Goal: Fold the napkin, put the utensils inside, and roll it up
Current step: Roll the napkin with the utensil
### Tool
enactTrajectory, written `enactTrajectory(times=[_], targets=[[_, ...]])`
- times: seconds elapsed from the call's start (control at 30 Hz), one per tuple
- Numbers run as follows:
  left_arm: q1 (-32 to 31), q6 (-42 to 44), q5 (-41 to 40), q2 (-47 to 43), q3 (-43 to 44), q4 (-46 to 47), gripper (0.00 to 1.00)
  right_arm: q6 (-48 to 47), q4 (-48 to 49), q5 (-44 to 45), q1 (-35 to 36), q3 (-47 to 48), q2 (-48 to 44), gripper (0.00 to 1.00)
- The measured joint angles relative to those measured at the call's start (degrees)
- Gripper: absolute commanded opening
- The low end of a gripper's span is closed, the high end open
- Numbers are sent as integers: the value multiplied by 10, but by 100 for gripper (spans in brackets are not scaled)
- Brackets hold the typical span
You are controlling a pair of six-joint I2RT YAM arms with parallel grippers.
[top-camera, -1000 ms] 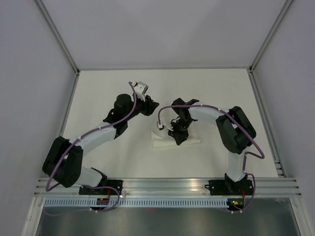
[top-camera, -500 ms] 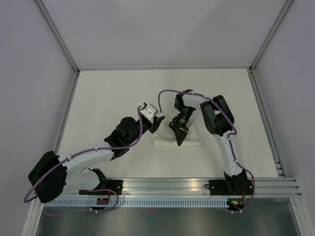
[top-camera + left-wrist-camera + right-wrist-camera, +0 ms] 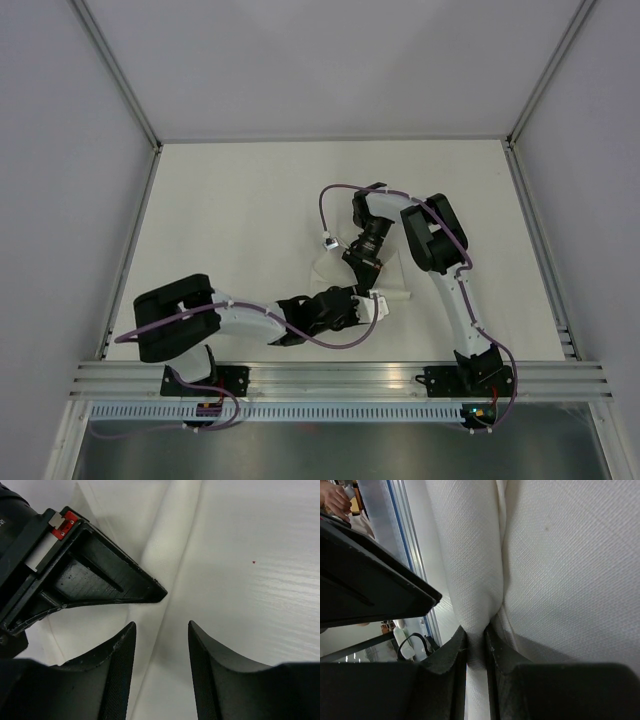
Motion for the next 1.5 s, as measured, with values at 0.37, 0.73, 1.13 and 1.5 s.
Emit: enactTrajectory(times=[0.37, 0.73, 1.13, 1.5], targets=[[7, 37, -37, 80, 31, 25, 60, 5, -10, 0, -2, 9, 9, 12], [28, 34, -2, 111, 80, -19, 2, 5, -12, 8, -7, 10, 9, 16], [78, 2, 88, 119, 99, -2, 2, 15, 102, 0, -53, -76, -102, 48], [153, -87, 226, 124, 92, 31, 2, 44, 366, -31, -175, -278, -367, 51]])
